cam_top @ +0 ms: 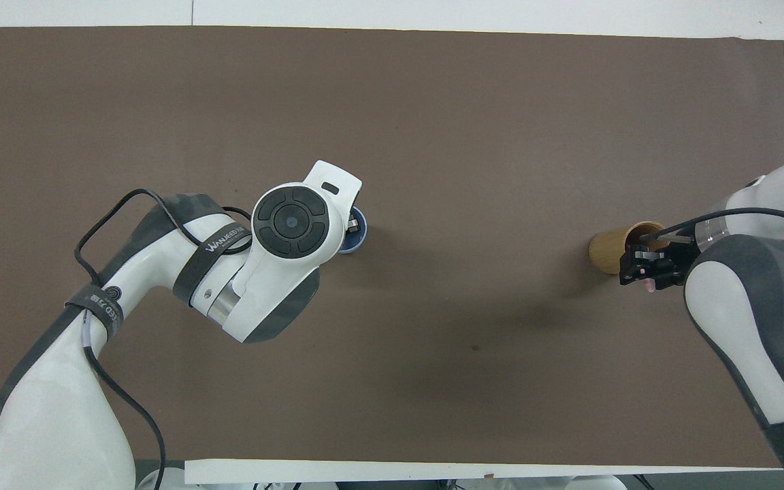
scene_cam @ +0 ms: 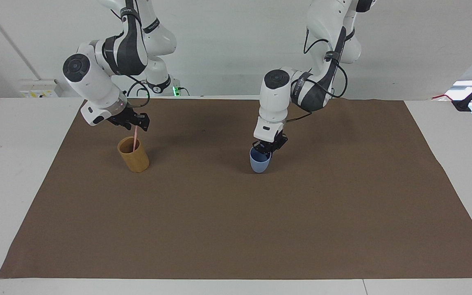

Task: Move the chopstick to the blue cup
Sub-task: 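Slide the blue cup toward the table center while the right gripper reaches the tan cup, then open the left gripper and withdraw while the right gripper grasps the chopstick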

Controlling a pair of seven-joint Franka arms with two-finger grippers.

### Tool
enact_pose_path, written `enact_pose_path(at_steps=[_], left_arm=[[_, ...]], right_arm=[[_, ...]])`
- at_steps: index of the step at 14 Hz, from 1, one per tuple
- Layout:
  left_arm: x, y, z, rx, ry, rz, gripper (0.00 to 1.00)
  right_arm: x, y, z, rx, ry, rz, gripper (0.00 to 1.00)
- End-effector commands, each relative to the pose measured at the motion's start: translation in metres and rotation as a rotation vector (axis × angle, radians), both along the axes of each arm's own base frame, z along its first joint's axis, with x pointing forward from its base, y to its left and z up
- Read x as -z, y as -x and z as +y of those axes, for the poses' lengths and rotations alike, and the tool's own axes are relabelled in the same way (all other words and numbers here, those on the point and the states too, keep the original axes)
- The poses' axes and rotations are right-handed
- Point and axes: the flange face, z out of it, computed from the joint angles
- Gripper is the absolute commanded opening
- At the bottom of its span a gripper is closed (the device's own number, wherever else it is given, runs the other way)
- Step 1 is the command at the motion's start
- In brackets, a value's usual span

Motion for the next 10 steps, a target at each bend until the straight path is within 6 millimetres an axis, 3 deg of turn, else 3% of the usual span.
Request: enact_pose_path(at_steps=[1,2,3,5,6,8,10], left_arm=[[0.0,-0.004,-0.006,0.004,-0.021,-0.013,0.93],[-0.009,-0.004,-0.006,0.011,-0.023,-0.023,1.0],[-0.033,-0.006,0.0,0.003,-0.011,-0.044,1.0],[-0.114,0.001,0.018,-0.026,-0.021,-0.053,1.0],[-0.148,-0.003,0.03,-0.055,-0.037,-0.043,1.0],[-0.213,-0.014,0.07,-0.086,-0.065,-0.02,1.0],[-0.259,-0.026,0.134,-0.059,-0.073,-0.011,1.0]], right_arm=[[0.0,0.006,-0.003,-0.013,-0.019,-0.002,0.26],[0.0,0.005,-0.003,-0.013,-0.018,0.0,0.16],[0.0,0.005,-0.003,-0.015,-0.019,-0.002,0.12],[-0.002,0.005,-0.002,-0.028,-0.02,0.0,0.0],[-0.002,0.004,-0.001,-0.047,-0.023,0.007,0.0],[-0.02,-0.005,-0.002,-0.074,-0.011,0.031,0.0],[-0.058,-0.012,-0.005,-0.088,0.01,0.061,0.0]])
